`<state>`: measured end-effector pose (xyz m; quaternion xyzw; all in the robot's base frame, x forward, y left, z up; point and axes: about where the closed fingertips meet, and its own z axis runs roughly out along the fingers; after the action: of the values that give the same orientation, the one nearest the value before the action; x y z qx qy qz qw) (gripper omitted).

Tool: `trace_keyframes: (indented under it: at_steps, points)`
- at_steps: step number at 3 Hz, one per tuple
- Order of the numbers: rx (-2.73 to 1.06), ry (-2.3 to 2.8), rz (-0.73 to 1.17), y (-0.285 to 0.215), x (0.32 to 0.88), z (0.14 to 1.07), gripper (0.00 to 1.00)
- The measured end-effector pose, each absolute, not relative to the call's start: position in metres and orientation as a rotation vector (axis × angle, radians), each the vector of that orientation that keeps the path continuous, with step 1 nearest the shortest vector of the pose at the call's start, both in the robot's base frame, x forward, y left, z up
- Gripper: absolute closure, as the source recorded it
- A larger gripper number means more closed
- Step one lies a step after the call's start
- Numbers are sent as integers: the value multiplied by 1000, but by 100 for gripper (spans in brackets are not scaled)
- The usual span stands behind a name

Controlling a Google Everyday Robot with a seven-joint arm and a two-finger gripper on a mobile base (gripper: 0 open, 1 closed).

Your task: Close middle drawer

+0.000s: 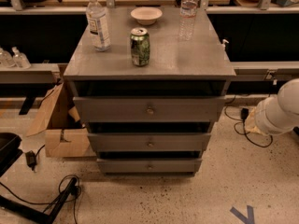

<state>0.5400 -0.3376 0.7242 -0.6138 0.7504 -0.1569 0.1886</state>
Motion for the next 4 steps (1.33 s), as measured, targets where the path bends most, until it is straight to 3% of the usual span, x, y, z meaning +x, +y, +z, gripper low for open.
trace_keyframes:
  at_steps: [2, 3, 4]
  points:
    - [-1684, 2051, -671, -366, 514, 845, 100]
    - [-1684, 2050, -673, -366, 513, 846, 82]
    - [-1683, 2048, -675, -365, 513, 847, 51]
